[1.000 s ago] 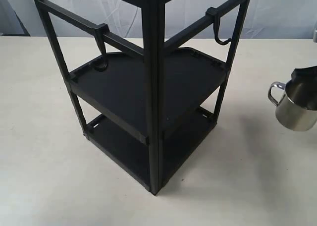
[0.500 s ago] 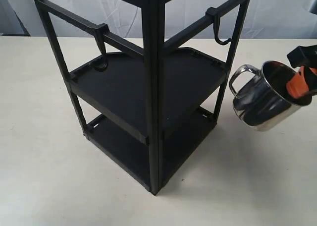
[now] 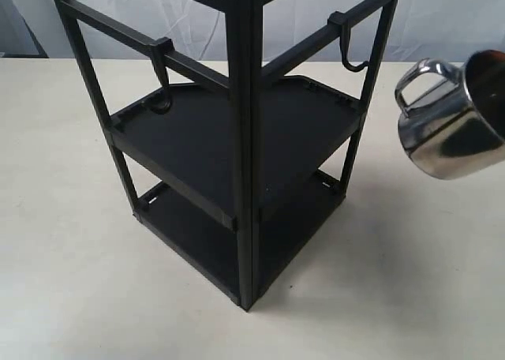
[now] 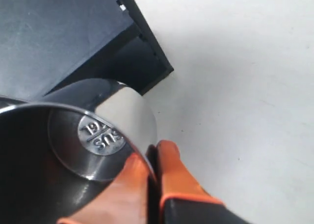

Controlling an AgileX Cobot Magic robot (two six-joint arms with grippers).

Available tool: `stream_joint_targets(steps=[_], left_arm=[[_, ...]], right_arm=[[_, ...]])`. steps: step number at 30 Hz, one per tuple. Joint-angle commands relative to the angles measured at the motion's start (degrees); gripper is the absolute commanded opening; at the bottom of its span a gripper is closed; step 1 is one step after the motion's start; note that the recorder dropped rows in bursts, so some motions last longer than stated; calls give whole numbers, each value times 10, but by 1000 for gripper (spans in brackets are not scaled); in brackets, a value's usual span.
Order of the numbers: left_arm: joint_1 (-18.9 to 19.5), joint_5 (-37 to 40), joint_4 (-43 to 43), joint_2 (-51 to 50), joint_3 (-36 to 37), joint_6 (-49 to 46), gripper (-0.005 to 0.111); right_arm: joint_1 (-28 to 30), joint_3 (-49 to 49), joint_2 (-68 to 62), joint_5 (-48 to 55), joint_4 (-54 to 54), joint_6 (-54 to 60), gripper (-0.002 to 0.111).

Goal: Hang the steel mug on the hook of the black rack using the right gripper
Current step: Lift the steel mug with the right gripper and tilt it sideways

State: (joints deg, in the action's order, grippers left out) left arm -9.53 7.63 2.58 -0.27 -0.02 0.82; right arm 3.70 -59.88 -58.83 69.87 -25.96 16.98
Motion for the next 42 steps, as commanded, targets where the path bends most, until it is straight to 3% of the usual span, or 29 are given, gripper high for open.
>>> stream_joint_targets(steps=[1, 8, 14, 19, 22, 29, 33, 36, 42], left_arm=[[-3, -3, 0, 3, 0, 1, 2], [-3, -3, 0, 3, 0, 1, 2], [-3, -3, 0, 3, 0, 1, 2], [-3, -3, 0, 3, 0, 1, 2], [-3, -3, 0, 3, 0, 1, 2], [-3, -3, 0, 3, 0, 1, 2], [-3, -3, 0, 3, 0, 1, 2], [-3, -3, 0, 3, 0, 1, 2], [-3, -3, 0, 3, 0, 1, 2]], right_arm=[[1, 38, 85, -102, 22, -22, -1], [1, 243, 238, -341, 33, -43, -1], [1, 393, 328, -489, -136, 79, -1], [1, 402, 359, -518, -222, 163, -1], [1, 402, 353, -514, -215, 172, -1], [2, 401, 316, -615, -142, 175, -1], [2, 393, 257, -601, -111, 175, -1], [2, 357, 202, -521, -78, 166, -1], [2, 277, 132, -421, 52, 36, -1]])
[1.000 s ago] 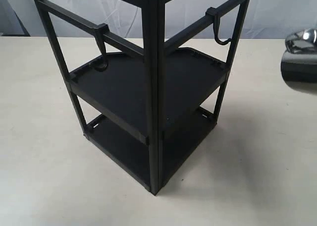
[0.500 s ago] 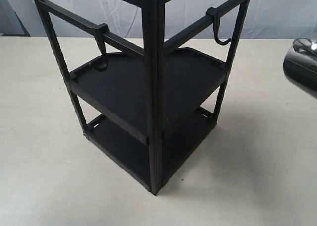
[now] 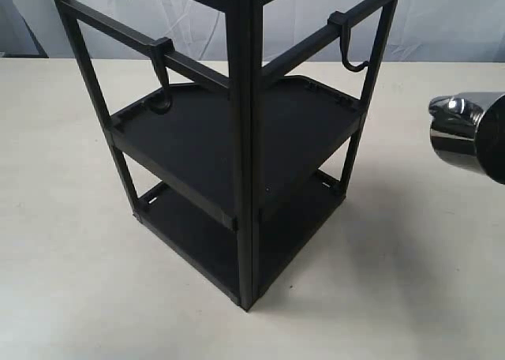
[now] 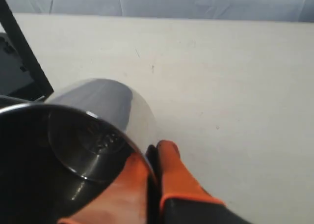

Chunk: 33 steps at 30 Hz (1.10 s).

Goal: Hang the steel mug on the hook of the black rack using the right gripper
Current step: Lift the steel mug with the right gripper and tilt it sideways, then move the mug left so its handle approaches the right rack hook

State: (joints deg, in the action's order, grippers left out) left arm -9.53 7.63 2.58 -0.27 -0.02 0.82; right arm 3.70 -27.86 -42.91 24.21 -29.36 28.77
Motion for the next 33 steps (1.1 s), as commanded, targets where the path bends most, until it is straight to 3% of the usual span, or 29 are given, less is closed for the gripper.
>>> stream_joint_targets(steps=[1, 5, 11, 16, 19, 27, 33], left_arm=[[-3, -3, 0, 3, 0, 1, 2], [-3, -3, 0, 3, 0, 1, 2], [-3, -3, 0, 3, 0, 1, 2], [-3, -3, 0, 3, 0, 1, 2], [-3, -3, 0, 3, 0, 1, 2], [-3, -3, 0, 3, 0, 1, 2], [-3, -3, 0, 3, 0, 1, 2]], right_arm=[[2, -50, -29, 41, 104, -101, -1], [2, -60, -20, 59, 109, -134, -1], [-17, -23, 26, 68, 110, -288, -1], [-105, 71, 117, -83, 105, -384, -1], [-171, 109, 163, -148, 173, -455, -1], [-188, 109, 149, -161, 147, -408, -1], [-188, 109, 91, -274, 192, -332, -1]])
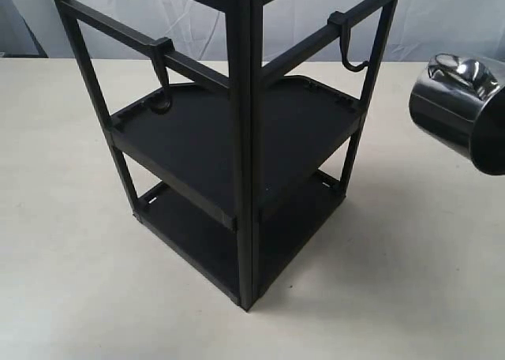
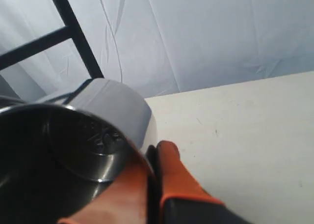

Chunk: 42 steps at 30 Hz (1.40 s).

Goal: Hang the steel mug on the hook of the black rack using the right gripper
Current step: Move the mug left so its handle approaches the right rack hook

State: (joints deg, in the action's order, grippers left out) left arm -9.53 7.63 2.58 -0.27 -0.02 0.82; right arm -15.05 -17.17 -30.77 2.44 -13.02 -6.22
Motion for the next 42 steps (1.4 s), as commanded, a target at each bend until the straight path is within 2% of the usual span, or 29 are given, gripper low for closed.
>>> stream_joint_targets(steps=[1, 8, 10, 14, 20, 27, 32, 42], left_arm=[[-3, -3, 0, 3, 0, 1, 2], [-3, -3, 0, 3, 0, 1, 2], [-3, -3, 0, 3, 0, 1, 2], [-3, -3, 0, 3, 0, 1, 2], [-3, -3, 0, 3, 0, 1, 2], [-3, -3, 0, 3, 0, 1, 2], [-3, -3, 0, 3, 0, 1, 2], [-3, -3, 0, 3, 0, 1, 2]], right_arm=[[-1, 3, -41, -65, 31, 18, -1], [-67, 10, -102, -181, 66, 26, -1], [-84, 10, -123, -201, 25, 75, -1], [-84, 9, -136, -243, -49, 138, -1], [-84, 9, -155, -255, -58, 171, -1], [-84, 9, -209, -292, -51, 166, -1], [-84, 8, -215, -319, -45, 114, -1], [-85, 7, -215, -316, 22, 79, -1]])
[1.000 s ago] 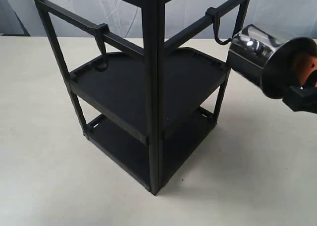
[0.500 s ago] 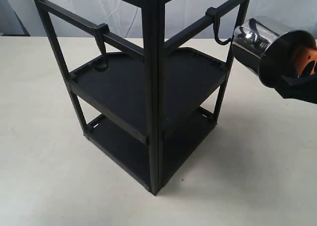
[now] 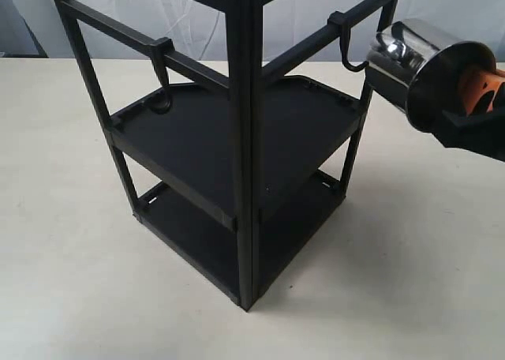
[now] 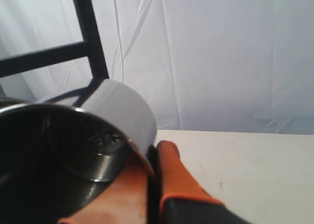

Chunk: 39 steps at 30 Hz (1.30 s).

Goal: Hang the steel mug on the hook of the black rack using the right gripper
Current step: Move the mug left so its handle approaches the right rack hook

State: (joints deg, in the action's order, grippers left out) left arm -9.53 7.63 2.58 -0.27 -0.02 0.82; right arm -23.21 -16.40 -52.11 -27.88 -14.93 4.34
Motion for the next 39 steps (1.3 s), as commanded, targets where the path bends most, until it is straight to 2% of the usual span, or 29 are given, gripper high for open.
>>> stream_joint_targets(steps=[1, 11, 17, 39], left_arm=[[-3, -3, 0, 3, 0, 1, 2], [-3, -3, 0, 3, 0, 1, 2], [-3, -3, 0, 3, 0, 1, 2], [-3, -3, 0, 3, 0, 1, 2]], right_arm=[[-3, -1, -2, -13, 46, -29, -1], [-3, -1, -2, -10, 49, -13, -1], [-3, -1, -2, 12, 108, -21, -1], [-3, -1, -21, 55, 104, -26, -1]])
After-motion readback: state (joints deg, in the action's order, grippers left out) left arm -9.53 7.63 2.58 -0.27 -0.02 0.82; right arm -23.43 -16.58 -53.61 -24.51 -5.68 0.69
